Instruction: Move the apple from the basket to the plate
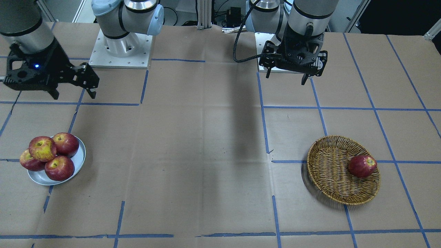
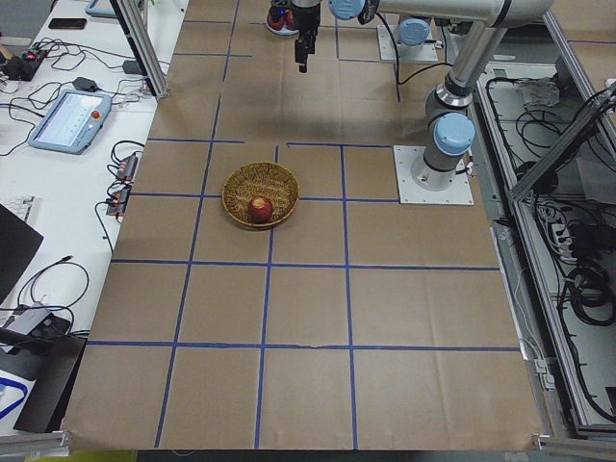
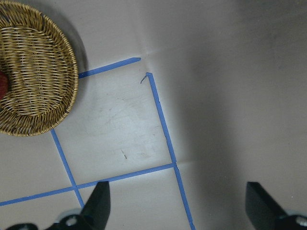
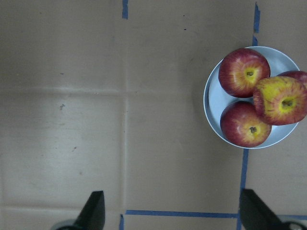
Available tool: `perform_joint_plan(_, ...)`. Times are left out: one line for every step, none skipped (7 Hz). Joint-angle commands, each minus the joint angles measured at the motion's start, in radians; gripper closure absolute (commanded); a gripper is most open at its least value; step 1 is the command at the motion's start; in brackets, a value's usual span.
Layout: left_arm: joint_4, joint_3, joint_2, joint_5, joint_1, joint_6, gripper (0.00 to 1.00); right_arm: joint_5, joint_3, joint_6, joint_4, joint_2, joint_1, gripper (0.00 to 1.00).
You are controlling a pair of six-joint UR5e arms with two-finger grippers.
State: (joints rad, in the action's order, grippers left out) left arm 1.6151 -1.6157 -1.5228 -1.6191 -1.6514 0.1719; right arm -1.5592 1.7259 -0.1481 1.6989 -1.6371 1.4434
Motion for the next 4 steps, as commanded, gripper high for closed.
perform_joint_plan(0.002, -0.004, 0.009, 0.002, -0.001, 0.0, 0.01, -0.013, -0.003, 0.133, -0.007, -0.017, 0.119, 0.0)
perform_joint_plan(0.003, -0.004, 0.01, -0.004, -0.001, 0.0, 0.01, -0.012, -0.005, 0.133, -0.005, -0.014, 0.124, 0.0)
perform_joint_plan(0.003, -0.004, 0.009, -0.002, -0.001, 0.0, 0.01, -0.009, -0.005, 0.131, -0.007, -0.009, 0.124, 0.0)
perform_joint_plan(0.003, -0.004, 0.009, -0.002, -0.001, 0.0, 0.01, -0.007, -0.005, 0.131, -0.007, -0.009, 0.124, 0.0)
